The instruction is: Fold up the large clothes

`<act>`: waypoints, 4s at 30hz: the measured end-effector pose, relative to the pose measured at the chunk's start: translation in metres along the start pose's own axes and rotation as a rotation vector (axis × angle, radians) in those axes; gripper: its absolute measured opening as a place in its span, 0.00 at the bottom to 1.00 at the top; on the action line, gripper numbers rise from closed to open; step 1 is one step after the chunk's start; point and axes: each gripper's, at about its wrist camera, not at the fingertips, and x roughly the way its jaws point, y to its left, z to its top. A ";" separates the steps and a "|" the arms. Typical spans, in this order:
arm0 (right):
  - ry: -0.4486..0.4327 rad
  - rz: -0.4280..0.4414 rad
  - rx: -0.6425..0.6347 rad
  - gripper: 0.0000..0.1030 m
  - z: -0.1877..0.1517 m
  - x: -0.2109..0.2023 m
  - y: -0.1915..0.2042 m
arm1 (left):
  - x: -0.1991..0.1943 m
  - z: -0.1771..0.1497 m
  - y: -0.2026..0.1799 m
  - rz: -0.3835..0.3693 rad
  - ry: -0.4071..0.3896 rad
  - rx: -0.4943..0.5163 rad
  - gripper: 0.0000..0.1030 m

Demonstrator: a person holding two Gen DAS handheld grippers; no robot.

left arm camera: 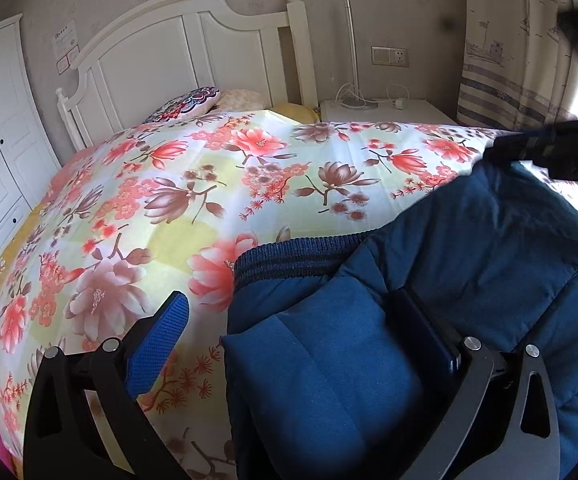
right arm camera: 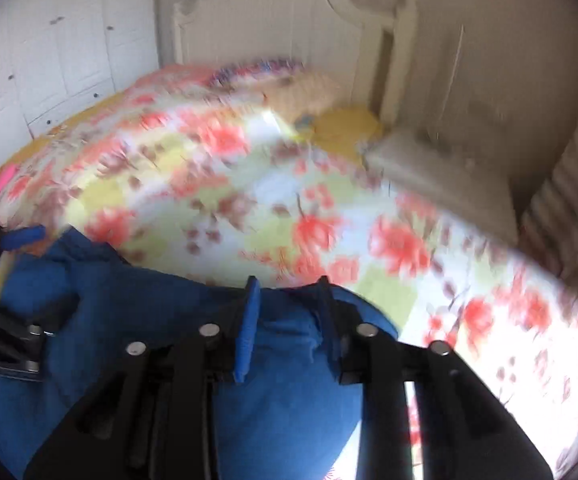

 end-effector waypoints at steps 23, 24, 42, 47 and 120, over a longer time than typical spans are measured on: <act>0.127 0.077 -0.192 0.38 0.009 0.030 0.072 | 0.005 0.000 0.003 -0.026 0.027 -0.023 0.96; 0.112 0.055 -0.195 0.39 0.008 0.029 0.074 | 0.006 0.000 0.003 -0.028 0.028 -0.025 0.96; -0.132 0.281 0.301 0.93 -0.157 -0.157 0.008 | -0.073 -0.049 0.059 -0.401 0.150 -0.268 0.96; -0.053 0.430 0.342 0.97 -0.192 -0.132 0.024 | -0.077 -0.079 0.044 -0.434 0.243 -0.227 0.96; -0.391 -0.275 0.002 0.93 -0.162 -0.226 0.040 | -0.173 0.006 -0.116 0.139 -0.340 -0.101 0.95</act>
